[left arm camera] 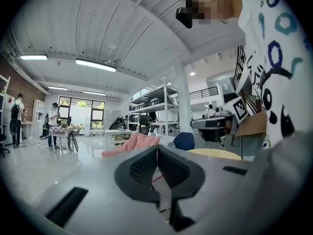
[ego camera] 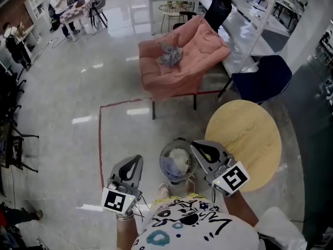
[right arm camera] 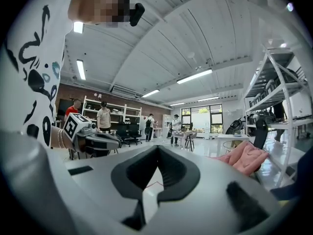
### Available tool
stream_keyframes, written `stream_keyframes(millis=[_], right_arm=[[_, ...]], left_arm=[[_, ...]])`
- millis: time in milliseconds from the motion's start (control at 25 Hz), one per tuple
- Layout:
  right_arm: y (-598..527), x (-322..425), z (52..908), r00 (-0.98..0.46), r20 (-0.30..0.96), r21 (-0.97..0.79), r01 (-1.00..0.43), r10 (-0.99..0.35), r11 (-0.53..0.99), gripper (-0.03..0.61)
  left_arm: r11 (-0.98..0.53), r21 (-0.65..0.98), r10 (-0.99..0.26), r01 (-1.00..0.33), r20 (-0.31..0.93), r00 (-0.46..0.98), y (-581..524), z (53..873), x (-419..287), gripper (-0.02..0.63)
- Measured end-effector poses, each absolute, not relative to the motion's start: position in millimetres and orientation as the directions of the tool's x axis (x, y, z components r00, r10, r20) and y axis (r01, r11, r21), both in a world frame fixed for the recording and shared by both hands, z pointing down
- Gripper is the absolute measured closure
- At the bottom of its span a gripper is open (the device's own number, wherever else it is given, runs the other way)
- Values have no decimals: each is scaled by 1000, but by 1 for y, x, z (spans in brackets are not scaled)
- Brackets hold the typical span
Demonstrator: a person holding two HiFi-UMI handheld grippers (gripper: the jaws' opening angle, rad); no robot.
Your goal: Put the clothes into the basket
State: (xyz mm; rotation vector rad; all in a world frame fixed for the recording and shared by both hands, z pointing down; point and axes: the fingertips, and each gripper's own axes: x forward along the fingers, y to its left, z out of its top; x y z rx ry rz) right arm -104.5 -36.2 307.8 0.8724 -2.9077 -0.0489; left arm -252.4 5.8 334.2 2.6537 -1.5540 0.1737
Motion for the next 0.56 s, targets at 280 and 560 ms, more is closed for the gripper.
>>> stream_keyframes(millis=[280, 560], right_arm=[[-24, -119, 309, -829, 77, 58, -551, -554, 832, 552], [-17, -125, 309, -826, 69, 55, -557, -560, 828, 552]], left_arm=[[-499, -3, -856, -867, 156, 493, 16, 345, -269, 597], [-516, -6, -846, -857, 162, 508, 22, 346, -272, 598]])
